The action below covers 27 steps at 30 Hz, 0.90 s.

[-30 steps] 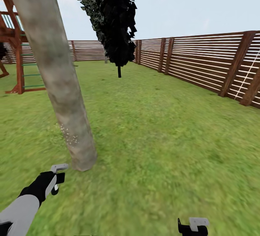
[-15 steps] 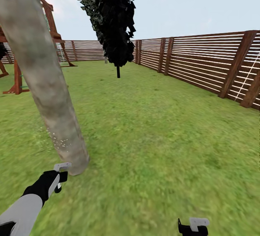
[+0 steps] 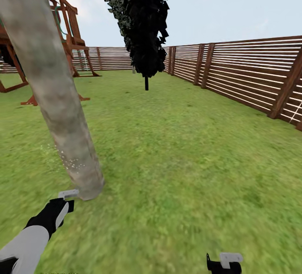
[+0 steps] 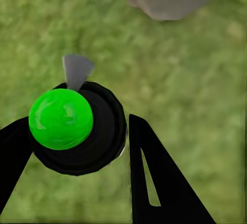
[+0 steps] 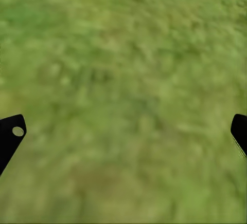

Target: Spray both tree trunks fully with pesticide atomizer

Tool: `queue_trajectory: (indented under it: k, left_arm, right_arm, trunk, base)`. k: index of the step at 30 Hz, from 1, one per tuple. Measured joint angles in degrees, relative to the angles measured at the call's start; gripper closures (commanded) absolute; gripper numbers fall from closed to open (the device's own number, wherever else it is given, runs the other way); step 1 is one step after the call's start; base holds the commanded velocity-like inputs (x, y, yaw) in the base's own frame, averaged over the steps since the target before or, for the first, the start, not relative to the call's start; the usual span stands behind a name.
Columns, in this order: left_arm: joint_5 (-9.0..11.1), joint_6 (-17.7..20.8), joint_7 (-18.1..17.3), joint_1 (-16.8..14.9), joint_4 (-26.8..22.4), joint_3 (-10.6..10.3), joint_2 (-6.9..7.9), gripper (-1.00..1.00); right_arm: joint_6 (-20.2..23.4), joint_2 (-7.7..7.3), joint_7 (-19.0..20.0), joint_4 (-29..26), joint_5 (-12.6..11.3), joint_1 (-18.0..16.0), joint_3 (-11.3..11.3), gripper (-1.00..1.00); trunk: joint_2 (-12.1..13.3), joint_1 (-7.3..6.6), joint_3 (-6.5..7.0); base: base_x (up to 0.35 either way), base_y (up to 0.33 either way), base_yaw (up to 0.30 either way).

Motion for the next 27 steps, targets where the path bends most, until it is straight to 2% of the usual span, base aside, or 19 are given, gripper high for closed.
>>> queue_trajectory:
  k: [7, 16, 20, 27]
  left_arm:
    - [2.10, -0.09, -0.25, -0.01, -0.09, -0.03, -0.13, 1.00]
    - [2.20, -0.09, -0.25, -0.02, -0.13, -0.03, -0.15, 1.00]
    - [2.20, -0.07, -0.20, -0.01, -0.16, -0.03, -0.11, 1.00]
    - [2.25, -0.15, -0.19, 0.00, -0.16, -0.02, -0.32, 1.00]
  right_arm:
    - [0.00, 0.05, -0.01, -0.01, 0.04, 0.01, 0.00, -1.00]
    - [0.00, 0.08, -0.01, -0.01, 0.04, 0.01, 0.00, -1.00]
    - [0.00, 0.09, 0.00, 0.03, 0.05, 0.00, 0.00, -1.00]
    - [0.01, 0.09, 0.01, 0.03, 0.04, 0.00, 0.00, -1.00]
  trunk:
    - [0.00, 0.00, 0.00]
    - [0.00, 0.01, 0.00]
    - [0.00, 0.00, 0.00]
    - [0.00, -0.01, 0.00]
  base:
    - [0.129, -0.273, 0.207]
    - [0.026, -0.273, 0.017]
    - [0.072, -0.265, 0.229]
    - [0.230, -0.198, 0.252]
